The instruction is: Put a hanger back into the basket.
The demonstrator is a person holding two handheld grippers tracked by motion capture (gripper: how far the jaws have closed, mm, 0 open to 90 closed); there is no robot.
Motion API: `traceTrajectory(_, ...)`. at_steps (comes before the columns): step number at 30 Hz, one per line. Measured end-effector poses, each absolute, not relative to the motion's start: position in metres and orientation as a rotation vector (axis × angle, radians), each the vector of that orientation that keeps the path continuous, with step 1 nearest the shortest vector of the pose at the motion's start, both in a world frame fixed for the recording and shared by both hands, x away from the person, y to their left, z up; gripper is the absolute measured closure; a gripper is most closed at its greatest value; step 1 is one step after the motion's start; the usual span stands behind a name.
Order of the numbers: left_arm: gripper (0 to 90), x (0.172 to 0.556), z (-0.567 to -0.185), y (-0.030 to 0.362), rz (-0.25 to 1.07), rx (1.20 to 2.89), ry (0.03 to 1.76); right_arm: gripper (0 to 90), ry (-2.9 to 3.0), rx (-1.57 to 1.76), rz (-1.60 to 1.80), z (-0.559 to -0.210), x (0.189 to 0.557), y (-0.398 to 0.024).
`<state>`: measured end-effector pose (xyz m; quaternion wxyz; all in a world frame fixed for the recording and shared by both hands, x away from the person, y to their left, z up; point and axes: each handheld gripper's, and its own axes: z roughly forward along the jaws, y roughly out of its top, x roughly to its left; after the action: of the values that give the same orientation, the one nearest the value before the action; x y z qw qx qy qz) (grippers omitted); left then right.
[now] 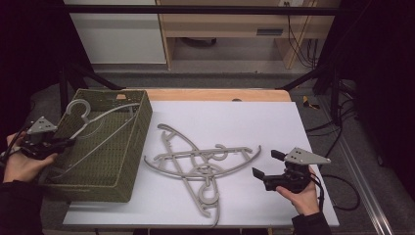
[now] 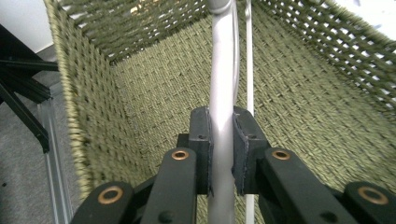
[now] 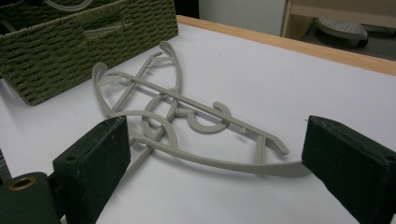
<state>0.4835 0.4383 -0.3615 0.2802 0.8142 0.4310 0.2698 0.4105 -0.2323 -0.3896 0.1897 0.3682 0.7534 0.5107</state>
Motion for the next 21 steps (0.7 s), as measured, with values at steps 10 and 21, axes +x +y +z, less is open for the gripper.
traceTrajectory(10,78.0,0.489,-0.380,0.443,0.670,2.179,1.249,8.1,2.115,1.035,1.434,-0.390,0.411,-0.232)
traceTrajectory(21,64.9,0.478,-0.363,0.442,0.707,2.093,1.240,8.1,2.111,1.040,1.435,-0.390,0.410,-0.233)
